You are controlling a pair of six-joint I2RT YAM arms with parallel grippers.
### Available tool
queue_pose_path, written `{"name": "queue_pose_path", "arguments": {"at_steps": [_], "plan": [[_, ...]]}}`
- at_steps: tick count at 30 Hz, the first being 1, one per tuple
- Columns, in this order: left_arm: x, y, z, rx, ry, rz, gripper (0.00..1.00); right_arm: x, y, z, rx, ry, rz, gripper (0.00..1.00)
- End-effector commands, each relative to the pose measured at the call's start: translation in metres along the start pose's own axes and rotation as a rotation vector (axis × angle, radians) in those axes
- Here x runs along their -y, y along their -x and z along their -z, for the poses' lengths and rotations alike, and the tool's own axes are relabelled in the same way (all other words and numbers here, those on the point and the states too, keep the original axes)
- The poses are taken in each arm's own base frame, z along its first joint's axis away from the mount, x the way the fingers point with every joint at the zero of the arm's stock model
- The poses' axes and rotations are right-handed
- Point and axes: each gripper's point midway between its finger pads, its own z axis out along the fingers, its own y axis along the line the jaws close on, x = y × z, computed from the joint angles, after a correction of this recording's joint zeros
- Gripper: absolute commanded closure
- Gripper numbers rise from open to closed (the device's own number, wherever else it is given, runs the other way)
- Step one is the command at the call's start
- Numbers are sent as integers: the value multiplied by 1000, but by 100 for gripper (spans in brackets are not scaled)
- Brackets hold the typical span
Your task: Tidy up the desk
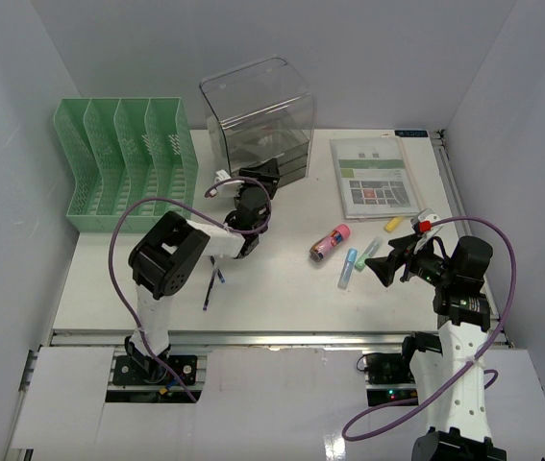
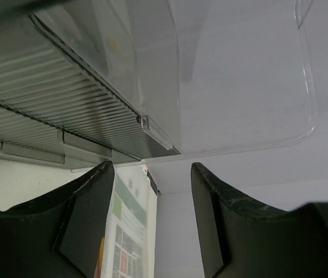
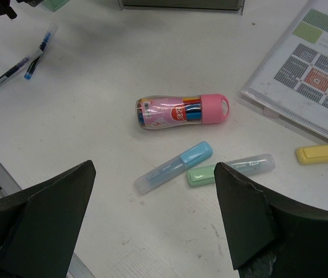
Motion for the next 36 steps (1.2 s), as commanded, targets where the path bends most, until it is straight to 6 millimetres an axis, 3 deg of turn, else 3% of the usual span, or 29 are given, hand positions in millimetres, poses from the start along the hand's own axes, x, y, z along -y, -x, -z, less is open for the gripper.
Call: {"name": "queue_pose_path", "arguments": {"at_steps": [1, 9, 21, 33, 36], "plan": [[25, 17, -7, 37, -36, 61, 36, 0, 15, 2, 20, -2, 42, 10], [22, 22, -14, 47, -40, 67, 50, -1, 15, 2, 20, 0, 41, 10], [29, 21, -13, 28, -74, 91, 99, -3, 15, 1, 19, 18, 35, 10], [52, 23, 6, -13, -134, 99, 100, -1, 13, 0, 14, 13, 31, 10], [45, 23, 6, -15, -95, 113, 70, 0, 12, 0, 12, 12, 30, 10]]}}
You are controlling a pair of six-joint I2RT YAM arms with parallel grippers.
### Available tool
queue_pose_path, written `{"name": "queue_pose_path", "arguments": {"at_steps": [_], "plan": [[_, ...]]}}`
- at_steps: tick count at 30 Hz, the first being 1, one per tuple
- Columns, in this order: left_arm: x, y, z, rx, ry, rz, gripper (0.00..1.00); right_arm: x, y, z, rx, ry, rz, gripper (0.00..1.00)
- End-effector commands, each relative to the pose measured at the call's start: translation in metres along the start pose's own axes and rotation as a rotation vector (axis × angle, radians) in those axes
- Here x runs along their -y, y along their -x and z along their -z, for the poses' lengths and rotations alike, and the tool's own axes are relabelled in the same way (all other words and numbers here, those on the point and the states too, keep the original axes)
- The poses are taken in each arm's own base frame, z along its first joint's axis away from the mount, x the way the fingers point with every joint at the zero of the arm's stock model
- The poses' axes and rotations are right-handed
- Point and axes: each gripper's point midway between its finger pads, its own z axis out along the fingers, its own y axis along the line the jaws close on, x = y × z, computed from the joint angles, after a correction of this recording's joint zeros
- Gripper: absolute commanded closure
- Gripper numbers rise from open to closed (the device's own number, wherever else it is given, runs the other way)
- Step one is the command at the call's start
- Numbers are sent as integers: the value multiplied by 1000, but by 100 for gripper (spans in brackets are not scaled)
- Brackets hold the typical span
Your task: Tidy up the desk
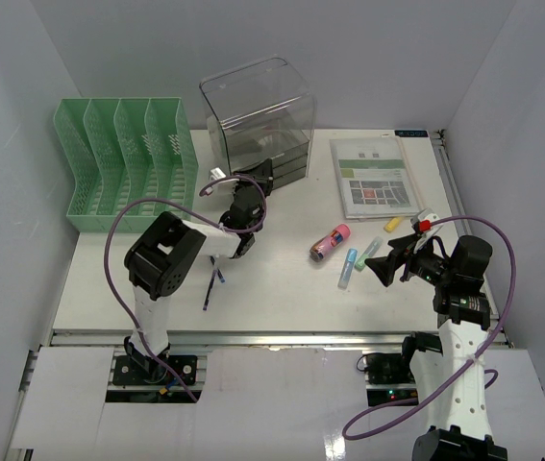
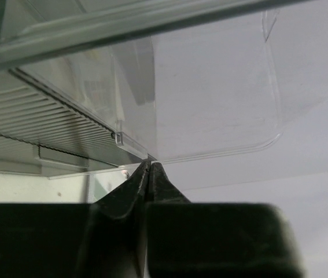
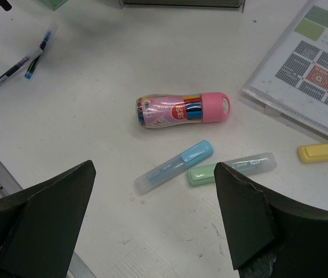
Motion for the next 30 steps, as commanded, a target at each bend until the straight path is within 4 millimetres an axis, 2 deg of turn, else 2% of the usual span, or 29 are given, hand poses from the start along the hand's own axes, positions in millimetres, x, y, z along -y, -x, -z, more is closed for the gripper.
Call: {"name": "queue_pose_path", "arguments": {"at_steps": [1, 3, 4, 12, 24, 26, 28, 30], "plan": [[25, 6, 6, -7, -10, 38, 62, -1, 14, 1, 18, 6, 39, 10], [22, 5, 4, -8, 4, 35, 50, -1, 13, 1, 18, 6, 37, 10], [21, 5, 3, -7, 6, 35, 49, -1, 13, 1, 17, 5, 37, 10], [12, 5, -10, 2, 36, 28, 47, -1, 13, 1, 16, 5, 36, 10], [5, 15, -31, 38, 44, 17, 75, 0, 13, 1, 15, 1, 36, 10], [2, 14, -31, 35, 49, 18, 77, 1, 13, 1, 15, -3, 37, 10], [0, 13, -31, 28, 54, 16, 75, 1, 12, 1, 14, -2, 35, 10], [-2, 12, -28, 20, 58, 23, 61, 1, 12, 1, 13, -1, 35, 10]]}}
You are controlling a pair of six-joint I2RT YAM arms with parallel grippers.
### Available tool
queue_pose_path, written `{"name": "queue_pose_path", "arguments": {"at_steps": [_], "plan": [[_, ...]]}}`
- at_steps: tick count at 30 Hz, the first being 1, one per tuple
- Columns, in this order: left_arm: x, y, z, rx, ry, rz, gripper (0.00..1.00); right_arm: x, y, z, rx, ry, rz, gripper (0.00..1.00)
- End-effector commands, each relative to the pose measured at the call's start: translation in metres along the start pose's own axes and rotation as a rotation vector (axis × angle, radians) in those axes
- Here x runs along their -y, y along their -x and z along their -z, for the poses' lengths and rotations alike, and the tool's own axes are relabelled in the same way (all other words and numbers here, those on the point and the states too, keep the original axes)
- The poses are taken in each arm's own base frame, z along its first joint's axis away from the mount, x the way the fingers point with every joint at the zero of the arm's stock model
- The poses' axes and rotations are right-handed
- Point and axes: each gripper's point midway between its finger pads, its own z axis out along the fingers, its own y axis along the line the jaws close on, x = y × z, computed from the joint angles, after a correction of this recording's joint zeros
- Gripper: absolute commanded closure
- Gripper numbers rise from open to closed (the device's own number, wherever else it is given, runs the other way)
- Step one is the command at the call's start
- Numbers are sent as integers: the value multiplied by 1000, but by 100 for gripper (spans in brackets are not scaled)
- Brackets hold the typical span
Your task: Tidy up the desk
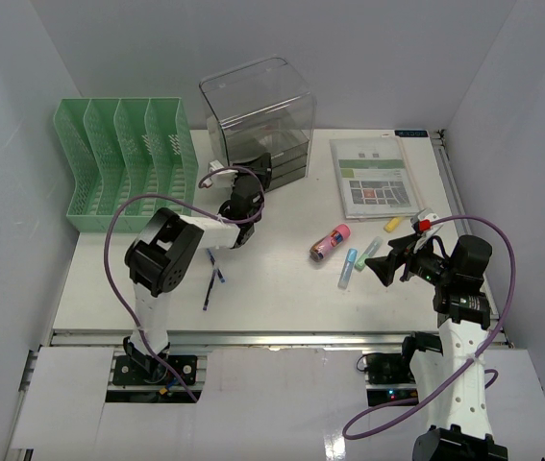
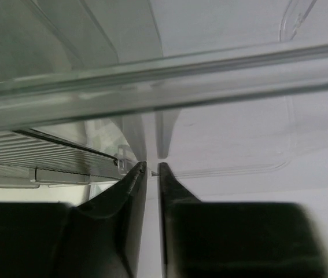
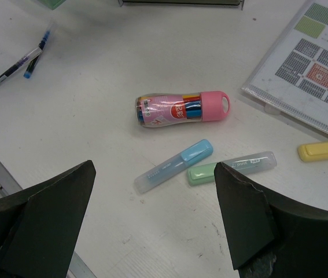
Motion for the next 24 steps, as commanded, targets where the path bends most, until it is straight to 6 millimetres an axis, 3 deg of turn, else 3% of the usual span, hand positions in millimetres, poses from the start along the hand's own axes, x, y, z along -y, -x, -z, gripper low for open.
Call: {"name": "queue_pose_path", "arguments": {"at_steps": [1, 3, 7, 15, 24], "plan": [[4, 3, -2, -4, 2, 13, 55, 0, 14, 1, 18, 2, 42, 10], [2, 0, 0, -22, 10, 14, 48, -1, 13, 1, 18, 5, 40, 10], [4, -1, 4, -32, 6, 8, 47, 0, 13, 1, 17, 4, 39, 10], [11, -2, 7, -33, 38, -74, 63, -1, 12, 1, 16, 5, 36, 10], [8, 3, 11, -26, 89, -105, 53, 0, 13, 1, 17, 5, 41, 10]]}}
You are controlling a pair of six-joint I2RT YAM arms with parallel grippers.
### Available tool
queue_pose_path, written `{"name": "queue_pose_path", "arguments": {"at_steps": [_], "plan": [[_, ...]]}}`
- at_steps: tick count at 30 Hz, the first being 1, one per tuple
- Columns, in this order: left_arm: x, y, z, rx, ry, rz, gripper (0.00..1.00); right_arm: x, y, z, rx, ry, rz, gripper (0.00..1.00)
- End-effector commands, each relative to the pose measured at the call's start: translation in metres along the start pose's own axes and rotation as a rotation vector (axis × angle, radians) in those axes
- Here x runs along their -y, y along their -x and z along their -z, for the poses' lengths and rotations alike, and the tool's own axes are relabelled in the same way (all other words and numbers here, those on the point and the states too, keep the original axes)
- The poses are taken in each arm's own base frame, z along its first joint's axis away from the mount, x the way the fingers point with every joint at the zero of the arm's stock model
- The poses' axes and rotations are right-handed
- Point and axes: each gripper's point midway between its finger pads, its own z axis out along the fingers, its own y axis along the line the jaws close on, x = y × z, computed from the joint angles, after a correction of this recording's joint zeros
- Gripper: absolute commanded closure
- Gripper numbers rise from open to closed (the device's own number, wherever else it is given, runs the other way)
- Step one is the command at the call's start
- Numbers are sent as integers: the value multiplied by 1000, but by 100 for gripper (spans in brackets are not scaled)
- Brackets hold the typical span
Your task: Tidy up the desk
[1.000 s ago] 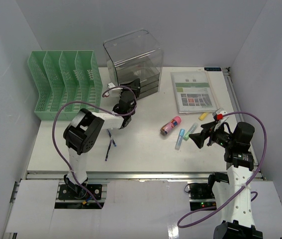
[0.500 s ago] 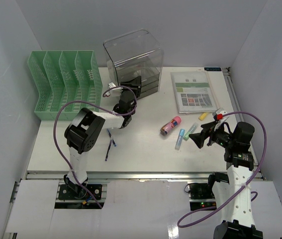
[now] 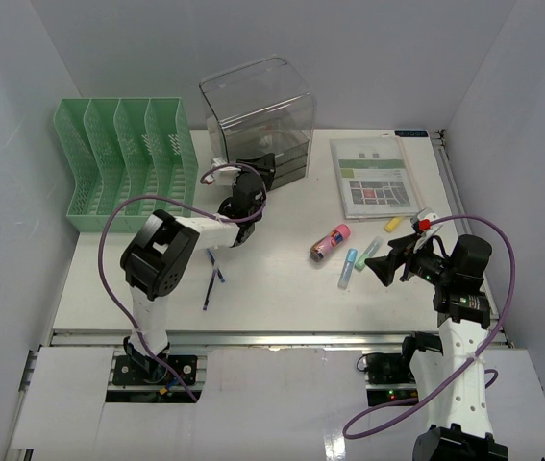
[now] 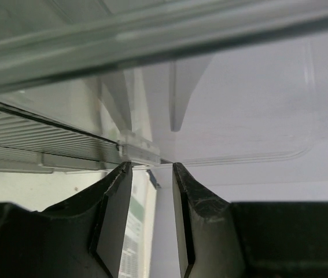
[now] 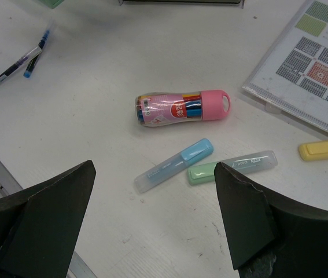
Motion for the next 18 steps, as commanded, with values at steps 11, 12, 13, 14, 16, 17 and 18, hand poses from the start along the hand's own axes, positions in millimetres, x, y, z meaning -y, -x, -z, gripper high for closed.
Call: {"name": "queue_pose_path", "arguments": {"at_steps": [11, 12, 13, 14, 16, 17, 18], "plan": [[8, 7, -6, 19, 15, 7, 47, -1, 13, 1, 19, 5, 41, 10], [5, 6, -9, 14, 15, 8, 47, -1, 13, 1, 20, 5, 42, 10], [5, 6, -10, 15, 14, 10, 47, -1, 13, 1, 19, 5, 42, 10], [5, 6, -11, 17, 12, 12, 47, -1, 13, 1, 19, 5, 42, 10], [4, 7, -13, 22, 10, 15, 47, -1, 13, 1, 18, 7, 42, 10], [4, 8, -14, 25, 10, 16, 47, -1, 13, 1, 18, 8, 42, 10], [3, 9, -14, 30, 11, 18, 48, -1, 13, 1, 18, 7, 41, 10]]}}
